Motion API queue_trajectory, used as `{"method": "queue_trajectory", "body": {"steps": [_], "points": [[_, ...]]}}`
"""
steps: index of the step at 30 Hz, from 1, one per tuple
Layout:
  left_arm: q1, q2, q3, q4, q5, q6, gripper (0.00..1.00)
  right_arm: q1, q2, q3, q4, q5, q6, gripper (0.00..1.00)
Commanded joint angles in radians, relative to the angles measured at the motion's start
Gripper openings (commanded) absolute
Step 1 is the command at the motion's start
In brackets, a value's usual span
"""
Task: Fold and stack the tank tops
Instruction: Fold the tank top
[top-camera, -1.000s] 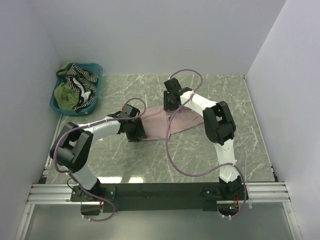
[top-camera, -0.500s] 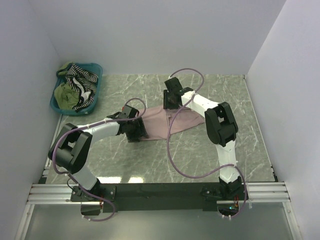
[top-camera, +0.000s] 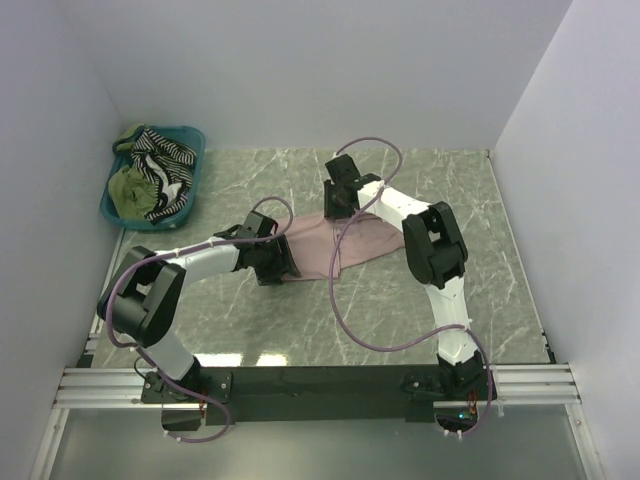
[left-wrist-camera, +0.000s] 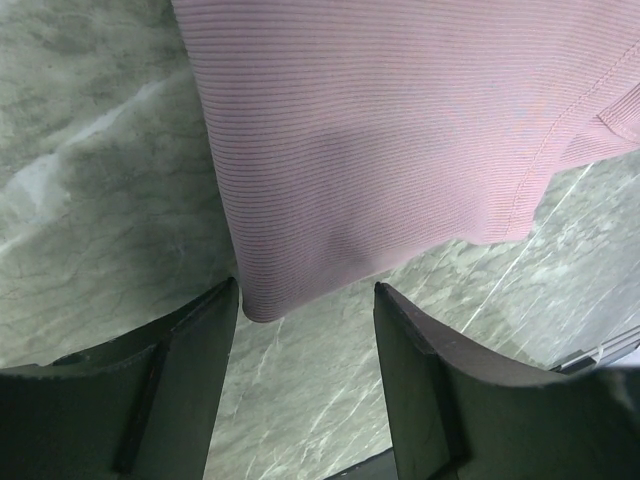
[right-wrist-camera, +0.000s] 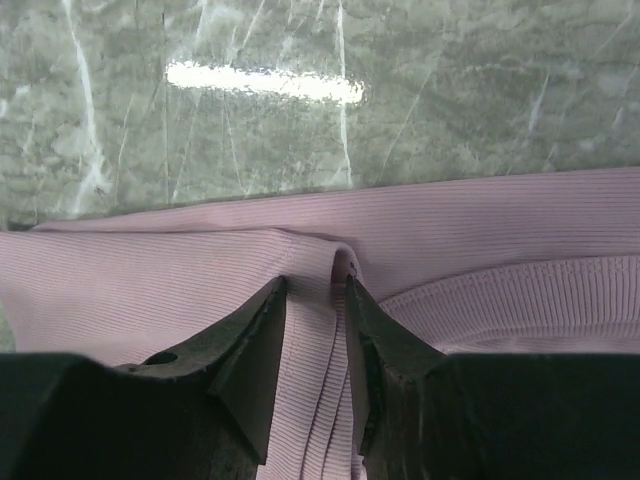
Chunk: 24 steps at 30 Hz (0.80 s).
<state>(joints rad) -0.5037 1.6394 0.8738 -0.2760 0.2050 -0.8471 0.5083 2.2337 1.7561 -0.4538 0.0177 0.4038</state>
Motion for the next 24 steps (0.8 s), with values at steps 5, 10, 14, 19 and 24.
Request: {"method": "queue_trajectory", "body": {"steps": [5, 10, 14, 19, 24], "points": [[-0.004, 0.036, -0.025, -0.037, -0.012, 0.029, 0.63, 0.007, 0.015, 0.065, -0.008, 0.024, 0.004, 0.17], [-0.002, 0.037, -0.041, -0.035, -0.007, 0.029, 0.63, -0.002, -0.006, 0.063, -0.008, 0.083, 0.01, 0.0], [-0.004, 0.04, -0.055, -0.023, -0.001, 0.026, 0.63, -0.027, -0.035, 0.042, -0.002, 0.123, 0.02, 0.0], [-0.002, 0.037, -0.061, -0.022, 0.007, 0.029, 0.64, -0.036, -0.02, 0.052, -0.016, 0.126, 0.01, 0.02], [-0.002, -0.009, -0.021, -0.057, -0.004, 0.048, 0.66, -0.034, -0.071, 0.007, -0.004, 0.123, 0.01, 0.34]]}}
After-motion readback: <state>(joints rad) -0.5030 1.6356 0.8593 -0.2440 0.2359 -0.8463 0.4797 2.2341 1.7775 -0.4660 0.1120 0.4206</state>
